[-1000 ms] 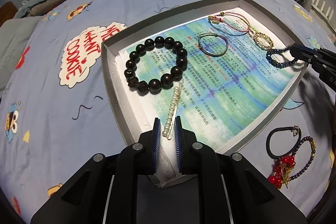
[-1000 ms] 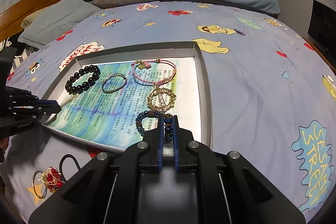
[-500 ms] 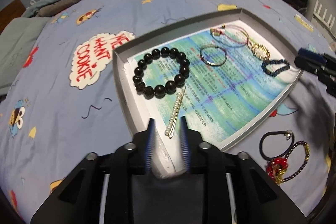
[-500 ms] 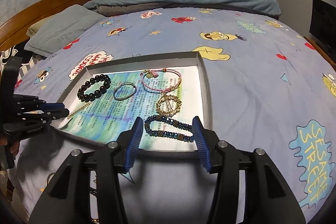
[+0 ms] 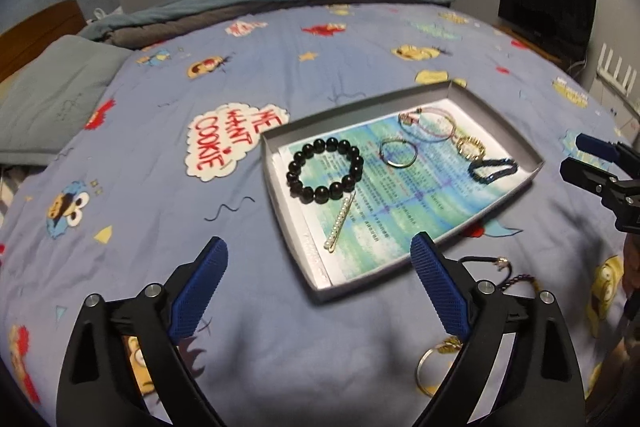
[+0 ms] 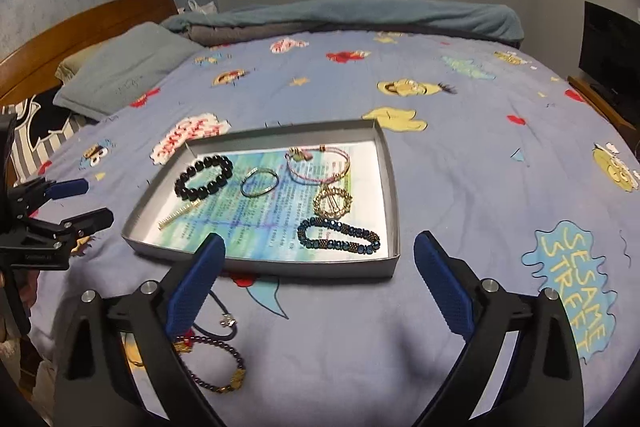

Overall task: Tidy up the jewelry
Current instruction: 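Lift both open tools out of the tray toward the remaining jewelry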

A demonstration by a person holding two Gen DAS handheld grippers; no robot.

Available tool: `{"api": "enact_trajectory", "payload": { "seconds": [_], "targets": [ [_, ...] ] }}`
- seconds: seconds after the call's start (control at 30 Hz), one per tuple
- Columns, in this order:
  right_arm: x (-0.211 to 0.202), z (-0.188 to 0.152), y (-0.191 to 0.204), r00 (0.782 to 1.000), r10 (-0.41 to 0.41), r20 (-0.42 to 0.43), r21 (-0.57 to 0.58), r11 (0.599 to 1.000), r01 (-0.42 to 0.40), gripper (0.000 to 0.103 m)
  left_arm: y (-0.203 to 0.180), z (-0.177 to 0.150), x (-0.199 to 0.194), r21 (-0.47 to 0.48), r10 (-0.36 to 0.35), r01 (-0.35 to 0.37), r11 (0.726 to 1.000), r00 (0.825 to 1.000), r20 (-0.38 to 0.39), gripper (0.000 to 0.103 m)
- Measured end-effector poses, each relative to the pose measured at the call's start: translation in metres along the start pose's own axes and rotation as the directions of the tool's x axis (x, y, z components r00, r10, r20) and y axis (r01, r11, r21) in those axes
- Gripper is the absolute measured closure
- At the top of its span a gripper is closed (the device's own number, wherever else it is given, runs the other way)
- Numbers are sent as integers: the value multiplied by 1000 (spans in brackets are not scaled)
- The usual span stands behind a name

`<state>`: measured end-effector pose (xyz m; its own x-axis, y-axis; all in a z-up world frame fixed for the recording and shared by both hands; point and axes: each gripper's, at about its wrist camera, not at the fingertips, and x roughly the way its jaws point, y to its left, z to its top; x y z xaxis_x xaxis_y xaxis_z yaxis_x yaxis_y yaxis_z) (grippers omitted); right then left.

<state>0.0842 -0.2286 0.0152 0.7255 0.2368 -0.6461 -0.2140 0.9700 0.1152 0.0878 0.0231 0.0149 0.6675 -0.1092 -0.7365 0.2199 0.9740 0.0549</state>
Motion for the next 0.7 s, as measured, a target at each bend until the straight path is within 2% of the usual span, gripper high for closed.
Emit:
{"api": "enact_trajectory", "payload": {
  "seconds": [0.1,0.3,0.53,0.7],
  "targets": [
    [-12,0,3,1000,-4,20,2,1000,4,6,4,-2,-14,-27,25,-24,999,999,20,9],
    [-33,-3,11,999,3,44,-8,1000,-3,6,11,-10,-44,-87,13,-6,996,997,78,8],
    [-57,-15,23,997,17,69,-44,999,-14,6,8,-25,-63,-74,35,-28,997,994,101,7],
    [-66,-26,25,999,3,54,-96,995,3,6,9,-39,-67,-58,43,-37,998,995,90,7]
  ]
}}
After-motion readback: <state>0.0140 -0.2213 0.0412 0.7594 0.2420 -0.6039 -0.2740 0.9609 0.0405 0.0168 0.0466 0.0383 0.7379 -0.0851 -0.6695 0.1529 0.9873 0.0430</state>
